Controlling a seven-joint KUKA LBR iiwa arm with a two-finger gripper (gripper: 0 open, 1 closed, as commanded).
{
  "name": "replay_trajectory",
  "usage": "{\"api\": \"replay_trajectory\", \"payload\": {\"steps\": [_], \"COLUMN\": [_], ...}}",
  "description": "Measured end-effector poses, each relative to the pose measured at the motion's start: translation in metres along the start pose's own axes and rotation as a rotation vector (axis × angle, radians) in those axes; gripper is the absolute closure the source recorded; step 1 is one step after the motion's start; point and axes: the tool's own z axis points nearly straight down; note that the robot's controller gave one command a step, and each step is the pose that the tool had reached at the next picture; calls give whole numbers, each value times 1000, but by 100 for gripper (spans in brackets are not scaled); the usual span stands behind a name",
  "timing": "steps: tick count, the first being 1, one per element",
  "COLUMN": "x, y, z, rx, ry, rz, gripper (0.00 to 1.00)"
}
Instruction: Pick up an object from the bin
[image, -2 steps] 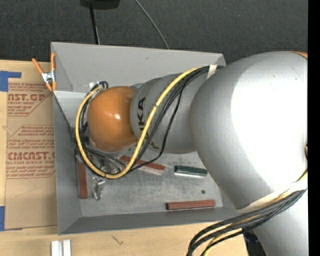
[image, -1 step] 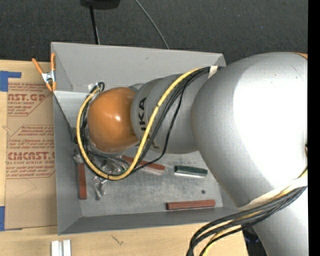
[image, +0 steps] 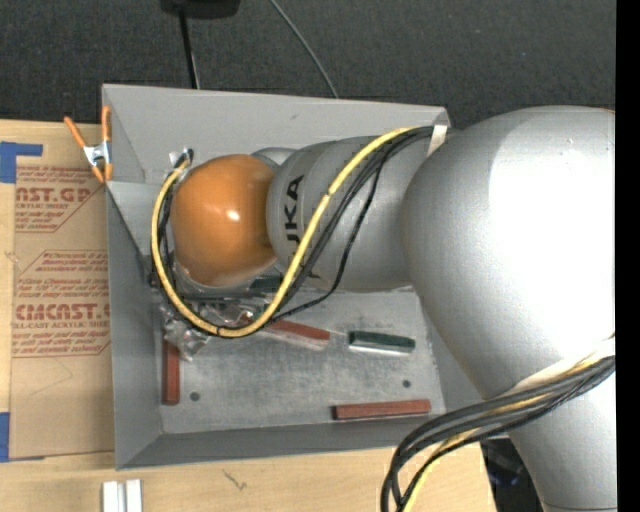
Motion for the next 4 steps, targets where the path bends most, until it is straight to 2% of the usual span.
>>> {"api": "replay_trajectory", "payload": {"steps": [1, 2, 3, 4], "x": [5, 5, 15, 15], "y": [2, 2, 17, 17], "z": [4, 4, 0, 0], "rx": [-7, -7, -3, -3], "ry": [22, 19, -4, -5], "rz": [-1, 0, -473, -473], "gripper": [0, 0, 100, 100]}}
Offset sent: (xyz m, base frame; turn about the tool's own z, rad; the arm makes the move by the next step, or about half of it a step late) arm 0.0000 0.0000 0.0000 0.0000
